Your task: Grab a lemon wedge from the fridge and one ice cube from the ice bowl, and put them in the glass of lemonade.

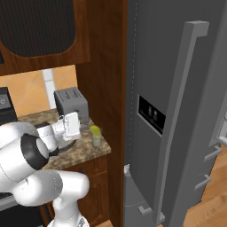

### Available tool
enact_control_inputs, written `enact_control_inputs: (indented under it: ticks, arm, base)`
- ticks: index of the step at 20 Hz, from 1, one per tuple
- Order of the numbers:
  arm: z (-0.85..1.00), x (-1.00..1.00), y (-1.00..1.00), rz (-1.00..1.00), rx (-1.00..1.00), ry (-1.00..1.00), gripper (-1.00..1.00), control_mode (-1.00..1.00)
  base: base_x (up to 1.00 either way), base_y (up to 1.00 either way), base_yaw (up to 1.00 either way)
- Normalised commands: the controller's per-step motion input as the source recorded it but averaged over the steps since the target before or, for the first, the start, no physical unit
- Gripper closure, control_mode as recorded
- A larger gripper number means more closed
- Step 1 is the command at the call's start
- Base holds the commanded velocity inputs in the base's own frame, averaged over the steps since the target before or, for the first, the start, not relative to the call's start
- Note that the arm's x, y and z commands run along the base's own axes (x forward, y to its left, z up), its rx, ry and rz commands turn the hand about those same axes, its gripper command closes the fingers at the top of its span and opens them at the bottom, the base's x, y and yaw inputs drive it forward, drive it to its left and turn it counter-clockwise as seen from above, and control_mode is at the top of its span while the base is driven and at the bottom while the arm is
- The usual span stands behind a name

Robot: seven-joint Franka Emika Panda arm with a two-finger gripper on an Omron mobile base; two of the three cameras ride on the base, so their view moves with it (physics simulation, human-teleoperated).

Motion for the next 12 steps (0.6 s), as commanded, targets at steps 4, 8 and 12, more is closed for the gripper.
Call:
enact_control_inputs:
  ticks: [4, 8, 12]
  arm:
    - [0.12, -0.99, 0.0, 0.02, 0.37, 0.0, -1.0, -1.0]
    - [0.25, -0.95, 0.0, 0.03, 0.37, 0.03, -1.0, -1.0]
    - [0.41, -0.74, 0.0, 0.02, 0.31, 0.0, -1.0, -1.0]
  base:
    - [0.0, 0.0, 0.0]
    - [0.0, 0.0, 0.0]
    - [0.0, 0.0, 0.0]
